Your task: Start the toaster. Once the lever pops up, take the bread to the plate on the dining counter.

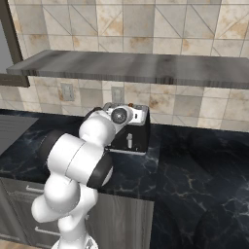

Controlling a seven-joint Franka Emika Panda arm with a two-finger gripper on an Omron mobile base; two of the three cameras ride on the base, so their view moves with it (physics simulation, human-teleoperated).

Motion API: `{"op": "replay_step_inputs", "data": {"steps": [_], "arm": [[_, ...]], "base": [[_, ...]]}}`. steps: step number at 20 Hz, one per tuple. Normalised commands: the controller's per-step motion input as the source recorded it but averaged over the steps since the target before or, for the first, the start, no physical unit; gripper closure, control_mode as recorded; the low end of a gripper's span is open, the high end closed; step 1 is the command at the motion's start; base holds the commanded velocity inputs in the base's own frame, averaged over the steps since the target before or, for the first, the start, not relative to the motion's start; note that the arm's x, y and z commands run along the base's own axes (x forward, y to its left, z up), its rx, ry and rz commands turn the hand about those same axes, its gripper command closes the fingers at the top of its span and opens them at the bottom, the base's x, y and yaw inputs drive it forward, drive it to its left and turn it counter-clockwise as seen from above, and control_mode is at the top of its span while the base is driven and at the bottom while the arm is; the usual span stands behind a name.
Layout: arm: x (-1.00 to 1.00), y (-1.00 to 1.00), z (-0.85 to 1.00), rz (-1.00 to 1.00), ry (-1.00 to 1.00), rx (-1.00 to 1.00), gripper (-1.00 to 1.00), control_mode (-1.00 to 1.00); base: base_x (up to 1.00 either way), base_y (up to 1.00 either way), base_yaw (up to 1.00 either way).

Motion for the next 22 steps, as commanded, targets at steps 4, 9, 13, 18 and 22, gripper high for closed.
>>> {"op": "replay_step_inputs", "data": {"steps": [4, 9, 13, 18, 22], "arm": [[0.08, 0.03, 0.0, 0.0, 0.0, 0.0, -1.0, -1.0], [0.02, 0.0, 0.0, 0.0, 0.0, 0.0, -1.0, -1.0], [0.06, 0.0, 0.0, 0.0, 0.0, 0.0, -1.0, -1.0], [0.11, 0.0, 0.0, 0.0, 0.0, 0.0, -1.0, -1.0], [0.12, 0.0, 0.0, 0.0, 0.0, 0.0, -1.0, -1.0]], "base": [[0.0, 0.0, 0.0], [0.0, 0.0, 0.0], [0.0, 0.0, 0.0], [0.0, 0.0, 0.0], [0.0, 0.0, 0.0]]}}
